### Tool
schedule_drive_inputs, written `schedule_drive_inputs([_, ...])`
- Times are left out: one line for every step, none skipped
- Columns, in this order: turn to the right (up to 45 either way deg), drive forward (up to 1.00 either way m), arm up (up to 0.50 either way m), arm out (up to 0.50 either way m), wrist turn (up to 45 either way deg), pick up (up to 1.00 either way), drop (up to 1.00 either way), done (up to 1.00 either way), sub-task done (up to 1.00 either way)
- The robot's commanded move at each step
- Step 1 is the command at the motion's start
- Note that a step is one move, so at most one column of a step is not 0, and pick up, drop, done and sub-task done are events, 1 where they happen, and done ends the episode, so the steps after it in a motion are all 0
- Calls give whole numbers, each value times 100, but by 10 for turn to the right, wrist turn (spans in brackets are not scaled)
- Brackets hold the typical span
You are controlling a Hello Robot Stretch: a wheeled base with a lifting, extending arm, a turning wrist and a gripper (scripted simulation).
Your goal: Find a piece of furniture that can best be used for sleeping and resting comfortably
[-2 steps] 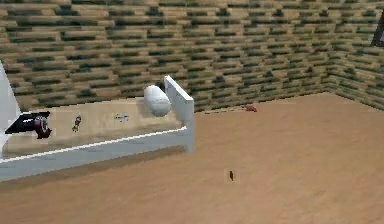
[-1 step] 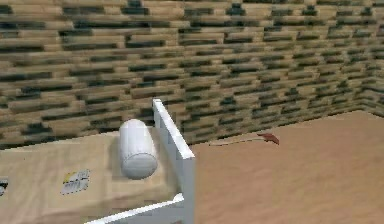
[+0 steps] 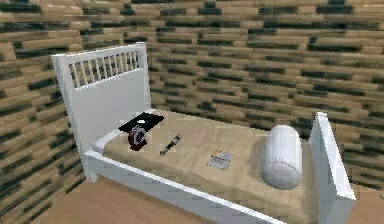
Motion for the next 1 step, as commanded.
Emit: schedule_drive_inputs([-300,0,0,0,0,0,0,0,0])
